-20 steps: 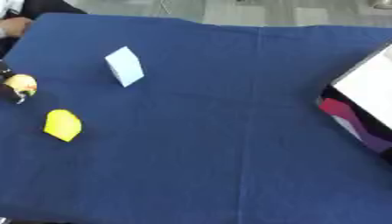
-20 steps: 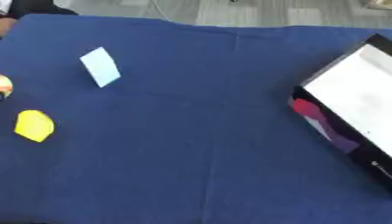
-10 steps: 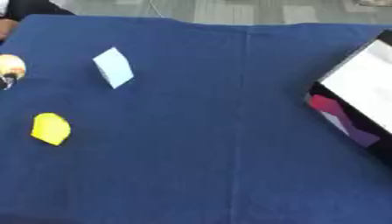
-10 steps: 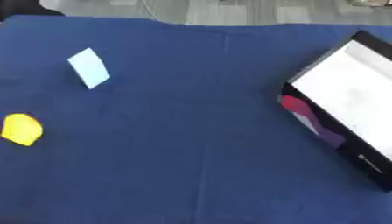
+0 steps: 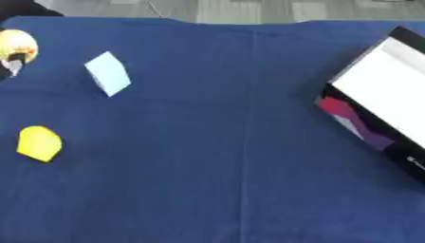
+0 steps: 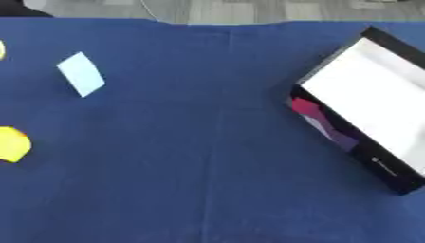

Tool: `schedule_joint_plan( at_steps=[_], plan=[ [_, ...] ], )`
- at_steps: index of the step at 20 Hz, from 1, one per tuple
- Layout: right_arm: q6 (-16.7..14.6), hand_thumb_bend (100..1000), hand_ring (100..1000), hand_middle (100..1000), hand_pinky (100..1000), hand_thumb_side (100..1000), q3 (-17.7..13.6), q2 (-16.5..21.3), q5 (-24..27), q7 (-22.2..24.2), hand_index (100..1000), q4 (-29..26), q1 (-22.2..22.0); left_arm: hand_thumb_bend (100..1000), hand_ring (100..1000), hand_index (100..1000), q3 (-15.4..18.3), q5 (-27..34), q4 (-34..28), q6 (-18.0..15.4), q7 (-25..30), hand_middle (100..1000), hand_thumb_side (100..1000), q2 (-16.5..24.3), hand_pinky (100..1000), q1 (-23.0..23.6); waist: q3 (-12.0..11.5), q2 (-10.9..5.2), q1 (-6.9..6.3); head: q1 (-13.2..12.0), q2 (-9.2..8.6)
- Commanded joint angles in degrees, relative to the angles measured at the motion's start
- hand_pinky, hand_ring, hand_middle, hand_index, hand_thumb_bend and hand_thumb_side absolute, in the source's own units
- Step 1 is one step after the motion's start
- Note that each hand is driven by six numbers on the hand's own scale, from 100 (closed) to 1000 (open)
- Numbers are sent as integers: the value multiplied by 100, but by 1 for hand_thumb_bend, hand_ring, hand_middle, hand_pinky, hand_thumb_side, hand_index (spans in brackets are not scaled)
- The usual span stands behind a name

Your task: Pick up the objects with one hand, pass them to the other hand, and then place them into the box on the other side of the table.

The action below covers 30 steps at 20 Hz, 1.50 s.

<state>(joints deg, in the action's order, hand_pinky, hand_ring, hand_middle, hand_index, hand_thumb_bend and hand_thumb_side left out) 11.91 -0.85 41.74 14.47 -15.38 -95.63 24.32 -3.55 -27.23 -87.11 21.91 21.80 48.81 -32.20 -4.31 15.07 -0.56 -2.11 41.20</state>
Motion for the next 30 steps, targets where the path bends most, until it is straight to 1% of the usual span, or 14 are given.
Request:
schedule_joint_plan(
  at_steps=[1,10,15,17,23,30],
  plan=[
    [18,100,820,867,903,441,85,251,-14,180,916,-286,258,100,759,581,-75,121,-324,-20,-57,677,118,21,800,-75,7,-226,19,57,-54],
    [158,100,823,870,902,410,473,146,-117,670,915,-555,946,100,742,578,-394,181,-624,-134,-89,666,134,-385,789,-176,2,-342,28,261,-142],
    [276,100,824,868,903,386,800,-41,-339,1100,913,-627,1406,100,733,577,-598,178,-710,-297,-206,659,141,-701,783,-221,4,-397,43,398,-149],
    [316,100,824,866,903,378,941,-141,-462,1297,910,-631,1572,100,733,578,-664,159,-742,-402,-309,658,147,-824,783,-234,7,-413,49,451,-148],
    [373,100,822,857,903,355,1331,-435,-837,1793,902,-568,1980,100,715,576,-853,360,-783,-870,-614,644,168,-1090,768,-204,23,-430,61,628,-99],
    [322,100,822,859,903,361,1726,-801,-1340,2273,900,-345,2350,100,716,578,-1018,420,-868,-1119,-908,642,187,-1347,771,-155,19,-434,62,809,-44]
  ],
)
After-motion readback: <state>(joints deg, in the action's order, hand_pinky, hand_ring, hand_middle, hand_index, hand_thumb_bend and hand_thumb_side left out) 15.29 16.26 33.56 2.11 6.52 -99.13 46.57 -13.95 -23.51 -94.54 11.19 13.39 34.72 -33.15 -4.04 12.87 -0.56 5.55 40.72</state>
